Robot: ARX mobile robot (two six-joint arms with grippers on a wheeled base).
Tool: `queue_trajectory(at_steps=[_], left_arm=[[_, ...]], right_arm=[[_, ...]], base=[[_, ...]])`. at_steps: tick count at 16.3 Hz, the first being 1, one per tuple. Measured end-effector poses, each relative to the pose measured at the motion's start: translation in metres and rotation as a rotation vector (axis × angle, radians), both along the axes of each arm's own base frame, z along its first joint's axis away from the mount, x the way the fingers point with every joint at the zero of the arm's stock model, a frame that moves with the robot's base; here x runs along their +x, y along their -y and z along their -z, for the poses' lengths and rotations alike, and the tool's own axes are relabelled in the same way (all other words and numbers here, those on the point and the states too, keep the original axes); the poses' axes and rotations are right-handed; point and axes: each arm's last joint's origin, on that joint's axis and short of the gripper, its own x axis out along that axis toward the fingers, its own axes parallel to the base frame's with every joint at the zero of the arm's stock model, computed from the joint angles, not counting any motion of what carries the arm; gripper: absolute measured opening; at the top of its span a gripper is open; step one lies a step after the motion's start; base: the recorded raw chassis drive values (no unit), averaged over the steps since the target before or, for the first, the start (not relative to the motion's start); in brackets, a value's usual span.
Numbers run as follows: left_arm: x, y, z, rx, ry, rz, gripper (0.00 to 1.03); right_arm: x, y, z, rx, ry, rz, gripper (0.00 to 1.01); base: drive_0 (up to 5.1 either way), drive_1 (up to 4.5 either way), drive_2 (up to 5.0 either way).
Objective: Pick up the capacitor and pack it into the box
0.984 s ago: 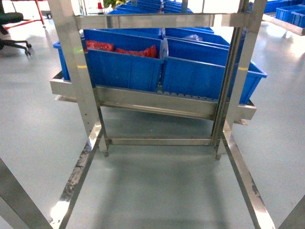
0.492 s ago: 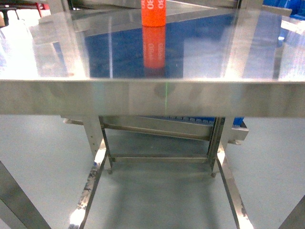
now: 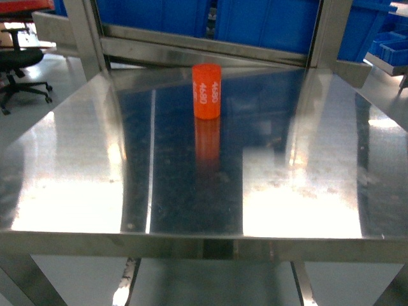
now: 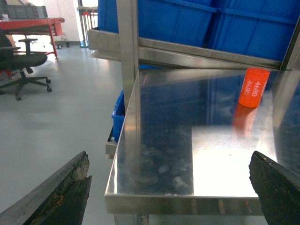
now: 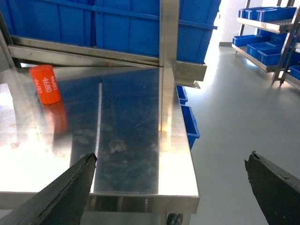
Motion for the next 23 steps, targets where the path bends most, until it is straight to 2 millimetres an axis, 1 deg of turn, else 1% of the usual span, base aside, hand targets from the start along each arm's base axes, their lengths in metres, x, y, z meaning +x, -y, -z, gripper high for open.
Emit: queue_trajectory(at_steps=[21, 23], left_arm=[[0.0, 0.0, 0.0, 0.0, 0.0, 0.0, 0.98], [0.003, 0.0015, 0.0013, 0.001, -0.026, -0.049, 0.98]], right_arm=[[0.0, 0.0, -0.0001, 0.0, 0.001, 0.0, 0.98], [0.0, 0.0, 0.0, 0.0, 0.0, 0.0, 0.98]], base=[[0.0, 0.0, 0.0], [0.0, 0.0, 0.0]])
